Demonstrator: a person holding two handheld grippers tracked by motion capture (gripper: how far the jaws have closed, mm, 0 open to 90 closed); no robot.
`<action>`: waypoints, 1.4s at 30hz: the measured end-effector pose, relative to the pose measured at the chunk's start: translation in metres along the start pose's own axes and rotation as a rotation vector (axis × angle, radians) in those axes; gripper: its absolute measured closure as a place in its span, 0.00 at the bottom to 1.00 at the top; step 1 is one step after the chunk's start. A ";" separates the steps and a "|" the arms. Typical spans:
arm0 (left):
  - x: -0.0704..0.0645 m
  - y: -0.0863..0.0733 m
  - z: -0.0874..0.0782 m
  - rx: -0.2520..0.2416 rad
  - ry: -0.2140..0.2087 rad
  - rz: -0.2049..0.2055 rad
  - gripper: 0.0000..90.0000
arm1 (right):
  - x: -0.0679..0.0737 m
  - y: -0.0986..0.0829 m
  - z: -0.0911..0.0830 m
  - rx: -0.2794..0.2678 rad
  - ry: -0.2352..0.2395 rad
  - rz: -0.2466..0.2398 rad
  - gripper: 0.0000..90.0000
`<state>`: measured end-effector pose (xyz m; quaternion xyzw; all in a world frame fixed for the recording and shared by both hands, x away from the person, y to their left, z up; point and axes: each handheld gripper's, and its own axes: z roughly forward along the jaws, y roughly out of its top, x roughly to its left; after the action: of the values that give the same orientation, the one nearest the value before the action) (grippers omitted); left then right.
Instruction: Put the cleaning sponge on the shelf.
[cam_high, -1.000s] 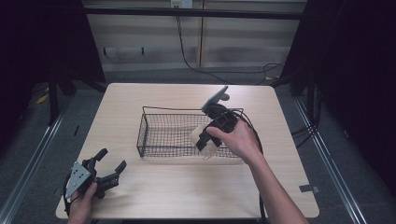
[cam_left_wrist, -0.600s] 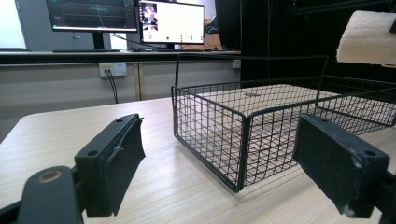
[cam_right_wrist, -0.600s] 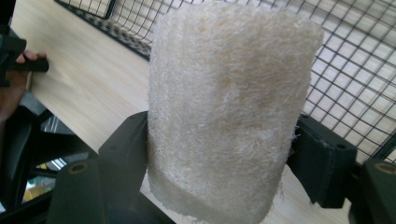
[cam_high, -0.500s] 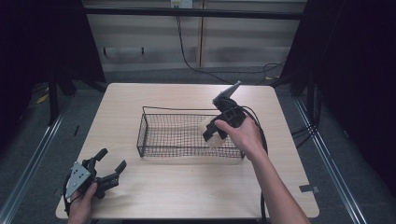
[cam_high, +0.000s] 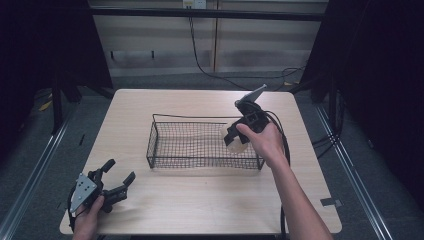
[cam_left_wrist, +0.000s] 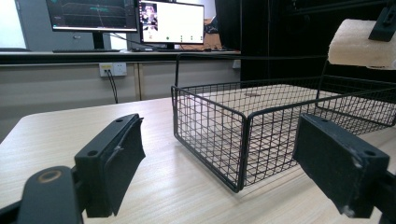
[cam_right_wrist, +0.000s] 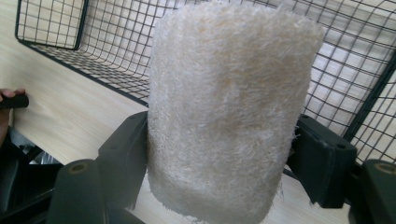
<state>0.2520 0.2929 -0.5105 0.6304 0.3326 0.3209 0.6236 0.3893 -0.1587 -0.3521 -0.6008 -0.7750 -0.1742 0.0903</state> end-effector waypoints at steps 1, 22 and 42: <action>0.000 0.000 0.000 0.000 0.000 0.000 0.17 | -0.003 0.000 0.000 -0.003 -0.012 0.013 0.30; 0.000 0.000 0.000 0.000 0.000 0.000 0.17 | -0.028 0.004 0.017 -0.003 -0.079 0.089 0.30; 0.000 0.000 0.000 0.000 0.000 0.000 0.17 | -0.041 0.000 0.036 0.014 -0.135 0.132 0.30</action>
<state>0.2520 0.2929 -0.5105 0.6305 0.3326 0.3209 0.6236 0.4029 -0.1822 -0.4002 -0.6602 -0.7393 -0.1213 0.0532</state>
